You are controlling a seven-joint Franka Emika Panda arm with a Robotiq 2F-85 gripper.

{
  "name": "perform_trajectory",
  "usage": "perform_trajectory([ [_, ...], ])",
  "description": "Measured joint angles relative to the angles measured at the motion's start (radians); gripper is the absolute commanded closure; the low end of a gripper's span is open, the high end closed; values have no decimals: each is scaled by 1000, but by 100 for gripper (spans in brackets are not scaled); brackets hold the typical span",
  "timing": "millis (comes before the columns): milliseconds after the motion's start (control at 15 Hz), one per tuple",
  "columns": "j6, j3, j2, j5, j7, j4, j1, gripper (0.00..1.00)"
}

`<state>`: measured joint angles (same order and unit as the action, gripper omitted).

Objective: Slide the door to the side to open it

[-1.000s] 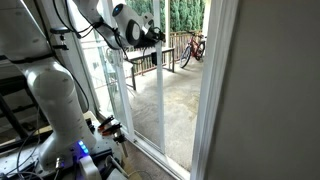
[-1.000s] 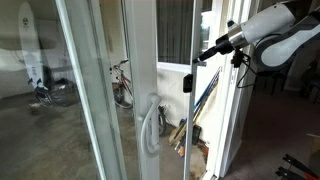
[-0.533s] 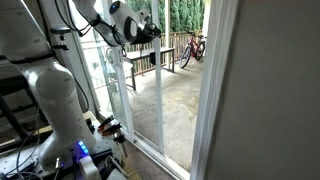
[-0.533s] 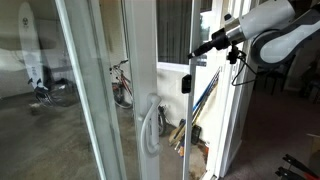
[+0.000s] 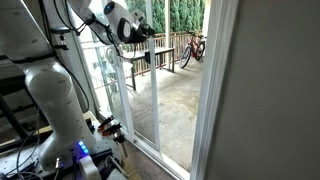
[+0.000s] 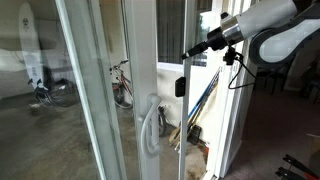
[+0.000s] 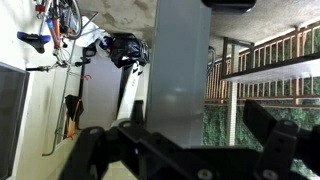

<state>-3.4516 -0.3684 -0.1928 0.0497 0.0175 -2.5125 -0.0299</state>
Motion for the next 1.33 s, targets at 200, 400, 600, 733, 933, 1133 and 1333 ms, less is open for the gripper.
perform_trajectory([
  [200,0,-114,-3,-58,-23,6,-61,0],
  [400,0,-232,-9,-102,-36,11,-133,0],
  [600,0,-336,-19,-128,-36,15,-215,0],
  [733,0,-397,-24,-134,-36,19,-269,0],
  [933,0,-484,-34,-136,-36,25,-347,0],
  [1133,0,-561,-47,-137,-36,30,-418,0],
  [1333,0,-630,-60,-137,-36,35,-484,0],
])
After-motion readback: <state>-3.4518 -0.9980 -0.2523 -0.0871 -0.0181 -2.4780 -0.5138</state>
